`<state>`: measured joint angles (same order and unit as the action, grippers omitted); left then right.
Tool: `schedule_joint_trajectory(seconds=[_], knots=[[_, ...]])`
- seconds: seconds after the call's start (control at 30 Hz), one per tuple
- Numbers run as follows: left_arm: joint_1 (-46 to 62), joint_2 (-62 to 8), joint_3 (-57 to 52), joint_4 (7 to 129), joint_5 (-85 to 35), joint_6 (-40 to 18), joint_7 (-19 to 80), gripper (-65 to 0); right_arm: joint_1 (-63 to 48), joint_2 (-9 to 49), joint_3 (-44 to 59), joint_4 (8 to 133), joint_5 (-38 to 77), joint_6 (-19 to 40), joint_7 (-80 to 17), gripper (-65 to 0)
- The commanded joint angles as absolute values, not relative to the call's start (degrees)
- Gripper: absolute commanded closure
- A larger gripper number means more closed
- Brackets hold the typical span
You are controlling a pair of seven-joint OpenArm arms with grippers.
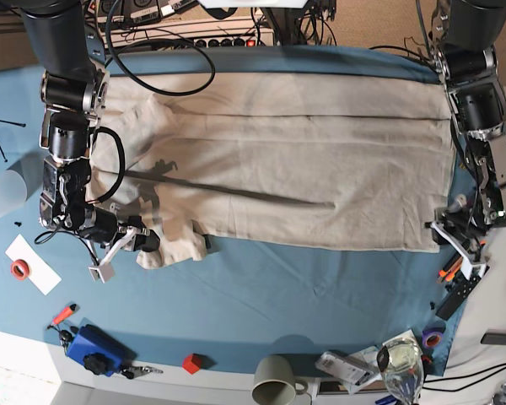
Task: Fold the T-shirt properly
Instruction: 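Pull the grasped hem corner with the right gripper to flatten the side, then grasp the other hem corner with the left gripper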
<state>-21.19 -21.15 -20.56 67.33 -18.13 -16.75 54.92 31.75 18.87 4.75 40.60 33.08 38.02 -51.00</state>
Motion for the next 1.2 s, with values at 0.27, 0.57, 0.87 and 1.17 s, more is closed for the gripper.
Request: schedule_joint_trajectory(seconds=[0.27, 0.57, 0.87, 1.17], knots=[[-23.5, -20.9, -20.7, 64.2, -20.8, -18.9, 51.1, -29.8, 32.2, 19.2, 4.6, 40.7, 31.1, 39.5, -53.8, -22.5], [-23.5, -18.1, -20.7, 63.6, -15.5, -16.1, 48.3, -28.5, 32.2, 19.2, 4.6, 40.7, 31.1, 39.9, -54.0, -22.5], [-23.5, -18.1, -20.7, 63.6, -12.7, -13.5, 46.5, -17.0, 32.2, 19.2, 4.6, 40.7, 31.1, 39.9, -52.4, -22.5], [-24.6, -18.3, -20.8, 63.6, -12.6, -17.9, 44.5, -28.3, 32.2, 19.2, 4.6, 40.7, 31.0, 40.0, -52.5, -22.5]])
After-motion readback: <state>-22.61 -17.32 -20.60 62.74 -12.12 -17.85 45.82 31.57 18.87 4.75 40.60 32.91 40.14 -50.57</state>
